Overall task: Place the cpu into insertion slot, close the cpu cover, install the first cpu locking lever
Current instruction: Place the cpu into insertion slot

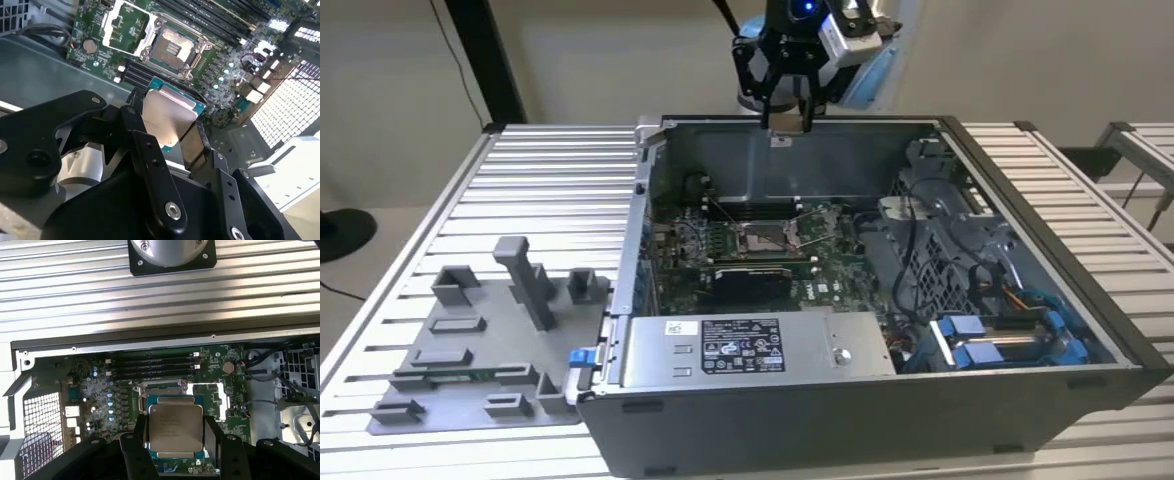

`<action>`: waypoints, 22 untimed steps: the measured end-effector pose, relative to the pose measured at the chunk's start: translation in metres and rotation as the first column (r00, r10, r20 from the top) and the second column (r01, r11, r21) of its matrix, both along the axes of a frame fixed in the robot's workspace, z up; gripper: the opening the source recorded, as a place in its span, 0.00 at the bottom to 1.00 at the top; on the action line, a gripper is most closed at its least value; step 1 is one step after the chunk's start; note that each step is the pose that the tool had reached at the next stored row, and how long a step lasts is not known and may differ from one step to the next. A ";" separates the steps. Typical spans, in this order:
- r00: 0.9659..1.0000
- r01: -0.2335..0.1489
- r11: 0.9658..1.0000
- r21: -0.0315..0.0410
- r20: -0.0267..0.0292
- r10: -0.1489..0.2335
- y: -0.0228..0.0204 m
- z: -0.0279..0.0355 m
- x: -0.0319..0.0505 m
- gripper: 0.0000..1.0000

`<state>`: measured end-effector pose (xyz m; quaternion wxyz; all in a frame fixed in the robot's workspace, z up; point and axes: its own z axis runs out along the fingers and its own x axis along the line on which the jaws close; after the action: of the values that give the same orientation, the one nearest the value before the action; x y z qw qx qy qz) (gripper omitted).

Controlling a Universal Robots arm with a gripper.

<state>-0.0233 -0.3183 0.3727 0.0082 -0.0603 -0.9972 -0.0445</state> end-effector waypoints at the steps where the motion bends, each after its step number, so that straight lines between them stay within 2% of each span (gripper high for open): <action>1: 1.000 0.011 1.000 0.000 0.000 -0.011 0.0000 0.0000 0.0000 0.00; 6: 0.998 0.068 0.998 0.000 0.000 -0.068 0.0000 0.0000 0.0000 0.00; 9: 0.994 0.112 0.994 0.000 0.000 -0.112 0.0000 0.0000 0.0000 0.00; 16: 0.979 0.203 0.979 0.000 0.000 -0.203 0.0000 0.0000 0.0000 0.00; 22: 0.962 0.272 0.962 0.000 0.000 -0.272 0.0000 0.0000 0.0000 0.00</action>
<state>-0.0233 -0.3183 0.3726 0.0020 -0.1964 -0.9795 -0.0453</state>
